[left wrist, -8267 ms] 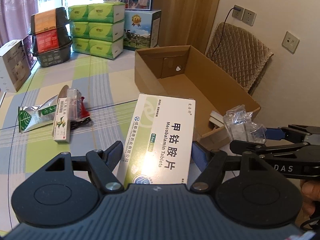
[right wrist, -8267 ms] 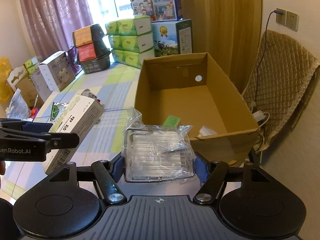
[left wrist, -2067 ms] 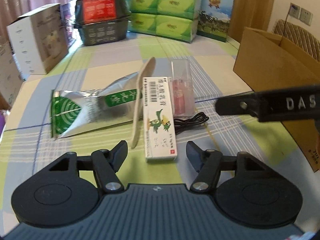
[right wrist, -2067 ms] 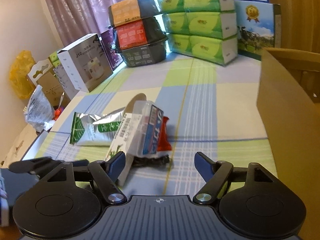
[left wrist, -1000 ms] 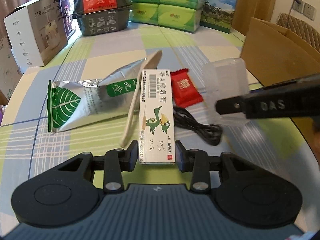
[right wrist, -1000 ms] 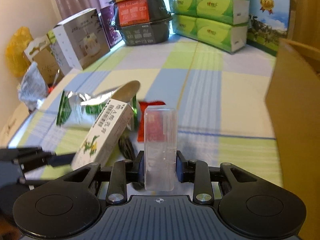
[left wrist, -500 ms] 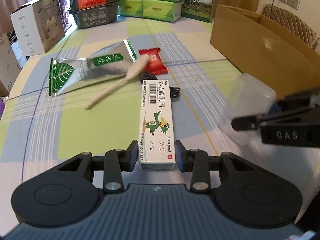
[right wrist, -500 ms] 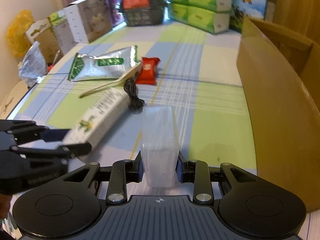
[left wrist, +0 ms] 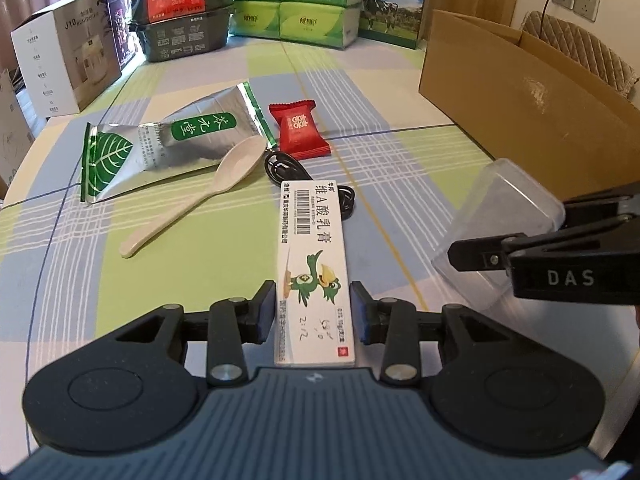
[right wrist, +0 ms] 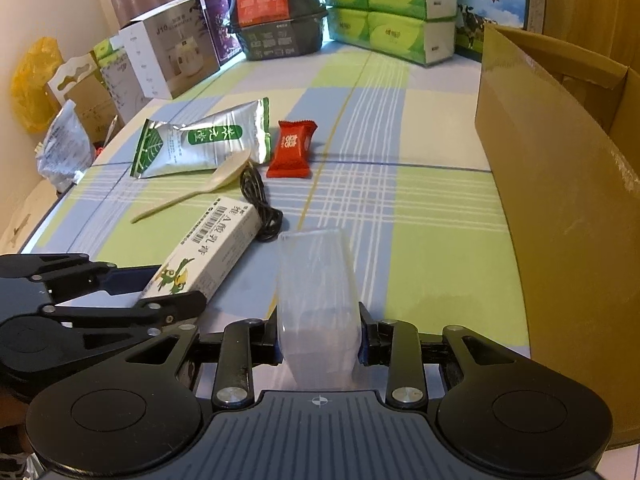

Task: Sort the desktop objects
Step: 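Grasp the clear plastic container with the right tool while the left grasps the white medicine box, then carry the container and medicine box into the cardboard box and release both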

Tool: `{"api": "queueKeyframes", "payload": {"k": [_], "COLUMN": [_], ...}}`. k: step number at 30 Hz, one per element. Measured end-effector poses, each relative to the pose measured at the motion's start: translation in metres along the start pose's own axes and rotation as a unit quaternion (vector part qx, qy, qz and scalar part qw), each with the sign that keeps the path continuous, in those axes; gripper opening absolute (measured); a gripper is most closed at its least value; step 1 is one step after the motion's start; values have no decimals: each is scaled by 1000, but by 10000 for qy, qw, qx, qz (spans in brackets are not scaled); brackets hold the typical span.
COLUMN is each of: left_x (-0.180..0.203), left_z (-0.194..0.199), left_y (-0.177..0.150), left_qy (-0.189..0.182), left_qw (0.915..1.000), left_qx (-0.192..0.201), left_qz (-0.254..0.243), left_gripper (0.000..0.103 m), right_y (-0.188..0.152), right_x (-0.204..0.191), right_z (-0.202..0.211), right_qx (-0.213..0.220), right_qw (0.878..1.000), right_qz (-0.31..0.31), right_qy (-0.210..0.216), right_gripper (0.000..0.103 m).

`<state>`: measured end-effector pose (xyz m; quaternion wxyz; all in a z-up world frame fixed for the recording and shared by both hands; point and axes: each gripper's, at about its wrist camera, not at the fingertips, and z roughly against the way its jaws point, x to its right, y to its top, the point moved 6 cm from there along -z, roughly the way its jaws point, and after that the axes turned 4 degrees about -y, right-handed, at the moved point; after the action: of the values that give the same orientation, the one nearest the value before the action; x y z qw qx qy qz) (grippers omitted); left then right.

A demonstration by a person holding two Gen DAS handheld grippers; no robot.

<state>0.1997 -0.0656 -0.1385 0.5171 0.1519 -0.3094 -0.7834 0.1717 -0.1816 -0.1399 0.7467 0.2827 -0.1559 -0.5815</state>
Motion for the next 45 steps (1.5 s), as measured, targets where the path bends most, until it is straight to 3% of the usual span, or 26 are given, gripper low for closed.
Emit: {"api": "queueKeyframes", "payload": {"k": [9,16,24,36,45], "left_x": [2,3,7,40,71], "left_z": [-8,5,16,74,111], "left_y": [2,7,5,4,-2], "left_qy": [89,98,57,166,147], "left_qw": [9999,9999,10000,9988,9984], "left_qx": [-104,96,14,168,296], "left_qz": [-76,12,38,435,459], "left_gripper": [33,33,33,33,33], "right_y": [0,9,7,1,-11], "right_x": [1,4,9,3,13], "right_z": [-1,14,25,96,147], "right_qx": [11,480,530,868,1050], "right_qw": [10000,9987,9984,9959,9940], "right_qz": [-3,-15,-88,-135,-184], "right_qy": [-18,-148,-169,-214,-252], "right_gripper": [28,28,28,28,28]}}
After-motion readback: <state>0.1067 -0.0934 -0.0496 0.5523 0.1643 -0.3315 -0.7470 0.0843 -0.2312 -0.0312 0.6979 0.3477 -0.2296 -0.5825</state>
